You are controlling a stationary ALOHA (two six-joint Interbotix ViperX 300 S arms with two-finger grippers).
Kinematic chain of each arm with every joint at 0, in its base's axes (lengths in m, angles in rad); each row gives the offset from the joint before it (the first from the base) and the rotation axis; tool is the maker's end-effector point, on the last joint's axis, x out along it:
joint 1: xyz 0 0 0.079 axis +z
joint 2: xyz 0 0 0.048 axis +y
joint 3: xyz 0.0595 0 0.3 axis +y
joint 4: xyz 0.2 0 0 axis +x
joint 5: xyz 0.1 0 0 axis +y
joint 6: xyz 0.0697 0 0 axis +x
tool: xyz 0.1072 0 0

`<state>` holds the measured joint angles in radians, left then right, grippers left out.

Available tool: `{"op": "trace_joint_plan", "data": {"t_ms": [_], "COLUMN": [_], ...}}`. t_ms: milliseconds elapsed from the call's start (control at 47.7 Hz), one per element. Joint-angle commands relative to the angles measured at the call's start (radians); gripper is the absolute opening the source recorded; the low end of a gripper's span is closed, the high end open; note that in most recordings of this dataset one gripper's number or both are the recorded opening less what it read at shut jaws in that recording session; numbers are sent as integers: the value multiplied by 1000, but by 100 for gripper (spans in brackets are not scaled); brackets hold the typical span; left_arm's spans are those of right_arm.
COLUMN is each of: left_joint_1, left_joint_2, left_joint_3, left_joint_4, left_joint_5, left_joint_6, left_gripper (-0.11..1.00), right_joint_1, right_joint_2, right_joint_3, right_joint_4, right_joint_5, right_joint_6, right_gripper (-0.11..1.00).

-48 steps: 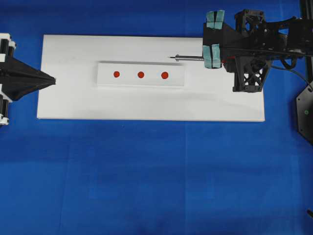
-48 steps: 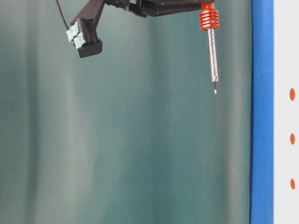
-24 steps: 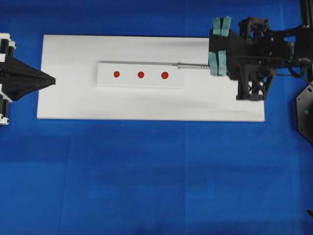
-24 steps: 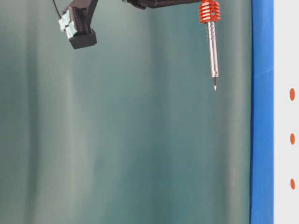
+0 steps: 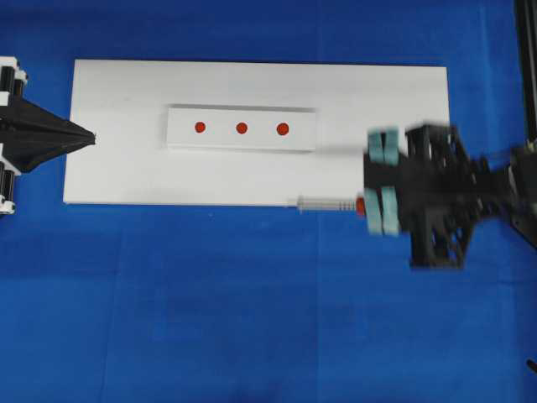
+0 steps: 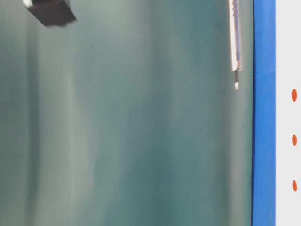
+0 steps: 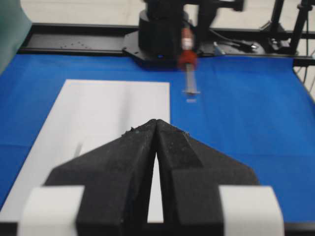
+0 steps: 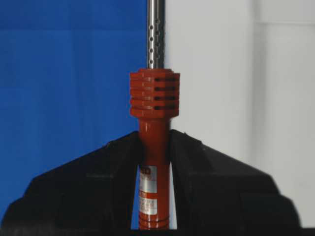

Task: Touch the tip of the soldering iron to the mark.
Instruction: 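Carry the iron with the right gripper back down onto the blue table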

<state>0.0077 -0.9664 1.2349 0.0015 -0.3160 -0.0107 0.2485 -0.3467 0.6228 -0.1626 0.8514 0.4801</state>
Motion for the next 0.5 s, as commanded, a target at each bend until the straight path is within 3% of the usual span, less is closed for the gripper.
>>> {"op": "trace_joint_plan", "data": {"t_ms": [0, 126, 231, 482], "left_joint_1": [3, 3, 3, 3], "left_joint_2": [6, 3, 3, 2], "left_joint_3": [-11, -11, -11, -11], "left_joint_4": [0, 0, 2, 2], "left_joint_5": [-9, -9, -9, -11], "left_joint_6": [-2, -5, -3, -3], "left_gripper": [0, 0, 0, 0], "right_joint_1": [61, 133, 161, 164], "right_joint_2": [5, 43, 74, 123], "right_joint_3": [-15, -32, -49, -86], "right_joint_4": [-11, -18, -28, -71], "right_joint_5": [-20, -28, -25, -32], "right_joint_6": [46, 140, 178, 184], "right_gripper": [6, 6, 6, 6]}}
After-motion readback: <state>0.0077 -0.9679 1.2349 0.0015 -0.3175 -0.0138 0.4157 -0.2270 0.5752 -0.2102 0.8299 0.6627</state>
